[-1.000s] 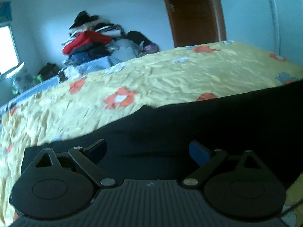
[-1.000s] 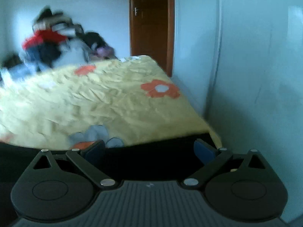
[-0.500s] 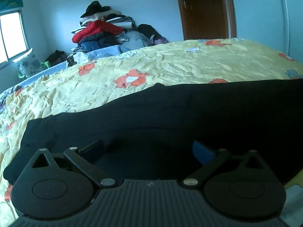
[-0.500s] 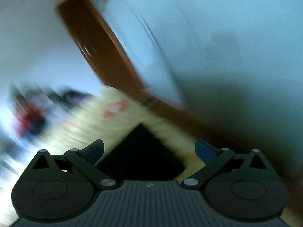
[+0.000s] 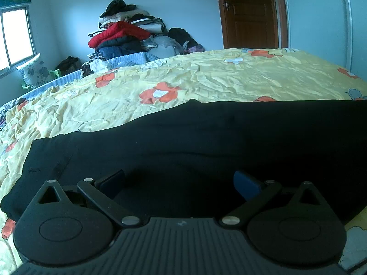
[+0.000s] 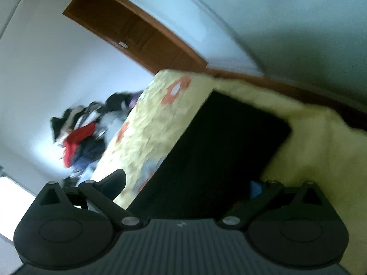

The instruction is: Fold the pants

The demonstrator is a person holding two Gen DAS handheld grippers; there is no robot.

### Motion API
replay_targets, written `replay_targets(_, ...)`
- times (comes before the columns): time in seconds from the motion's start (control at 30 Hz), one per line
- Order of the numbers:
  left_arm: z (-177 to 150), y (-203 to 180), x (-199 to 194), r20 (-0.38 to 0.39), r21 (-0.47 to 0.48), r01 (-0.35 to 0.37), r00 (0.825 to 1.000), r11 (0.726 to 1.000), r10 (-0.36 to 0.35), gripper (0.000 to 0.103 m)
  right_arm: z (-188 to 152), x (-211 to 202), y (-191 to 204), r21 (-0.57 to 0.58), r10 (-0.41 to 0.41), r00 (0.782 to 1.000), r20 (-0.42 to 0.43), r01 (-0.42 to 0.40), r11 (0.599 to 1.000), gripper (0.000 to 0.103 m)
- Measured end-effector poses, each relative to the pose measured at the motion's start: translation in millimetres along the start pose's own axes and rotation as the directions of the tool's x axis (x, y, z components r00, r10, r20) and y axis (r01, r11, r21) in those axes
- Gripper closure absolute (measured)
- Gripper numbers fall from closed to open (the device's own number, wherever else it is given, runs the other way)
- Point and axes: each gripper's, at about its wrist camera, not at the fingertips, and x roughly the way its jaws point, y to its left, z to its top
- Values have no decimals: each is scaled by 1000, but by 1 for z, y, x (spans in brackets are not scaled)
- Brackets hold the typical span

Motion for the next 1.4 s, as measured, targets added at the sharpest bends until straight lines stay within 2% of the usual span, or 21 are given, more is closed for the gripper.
replay_targets(0.07,0,0,0,-1,-4,3,1000,1000,-3,0,-10,-14,1,-21,-16,999,38,17,1000,3)
replay_targets(0.13,1,2,0,-6,-12,10,1000,1000,-10,0,-12,-14,-2,-17,-24,999,29,25,1000,45)
replay_targets(0.17,2,4,-1,-8,-21,15,1000,1000,-15,1,-12,-11,-10,22,-30,999,28,29,999,79)
replay_targets(0.2,3,6,-3,-7,-38,22,1000,999,-22,2,-14,-15,-17,68,-23,999,30,21,997,91)
replay_targets(0.33,13,24,-13,33,-114,17,999,993,-14,1,-23,-23,-21,116,15,997,76,-23,993,93)
replay_targets(0.47,22,48,-22,65,-182,-57,995,982,70,1,-33,-31,27,2,126,988,90,-127,992,93)
replay_targets(0.6,25,68,-29,59,-214,-127,988,969,143,1,-63,-21,112,-180,307,951,-29,-308,934,93)
replay_targets(0.73,23,84,-34,45,-237,-180,980,955,196,1,-127,7,188,-315,404,879,-256,-470,824,93)
replay_targets(0.8,20,91,-34,29,-243,-196,978,950,209,1,-175,24,218,-389,387,841,-379,-524,758,93)
replay_targets(0.9,17,96,-32,6,-243,-206,977,948,214,1,-239,50,242,-480,283,808,-517,-547,686,92)
replay_targets(0.97,16,97,-31,-2,-241,-210,977,948,215,1,-270,60,247,-531,227,808,-543,-541,652,92)
replay_targets(1.03,15,97,-32,-1,-241,-207,977,948,213,1,-287,63,253,-523,224,786,-576,-565,638,89)
replay_targets(1.07,15,96,-32,-7,-240,-205,978,949,210,1,-291,66,257,-540,202,772,-602,-581,609,81)
replay_targets(1.1,16,94,-30,-12,-240,-201,979,950,204,1,-299,66,261,-558,181,762,-622,-594,580,67)
replay_targets(1.13,17,93,-29,-16,-240,-194,980,951,196,1,-302,64,265,-572,184,756,-628,-609,550,60)
replay_targets(1.17,18,91,-29,-16,-239,-184,982,953,186,1,-304,55,269,-581,193,748,-635,-627,520,45)
replay_targets(1.23,23,87,-31,-6,-227,-170,985,959,173,1,-285,24,274,-590,276,737,-617,-665,459,41)
replay_targets(1.27,25,85,-33,3,-219,-170,985,961,175,1,-267,11,273,-593,330,742,-583,-667,451,41)
replay_targets(1.3,27,83,-34,11,-215,-169,984,962,175,1,-249,1,265,-605,367,762,-533,-647,464,41)
replay_targets(1.33,31,82,-34,16,-215,-159,986,964,166,1,-229,-4,258,-633,367,799,-476,-601,489,41)
replay_targets(1.4,41,76,-31,22,-221,-102,994,970,109,1,-196,-3,244,-717,254,901,-352,-434,545,41)
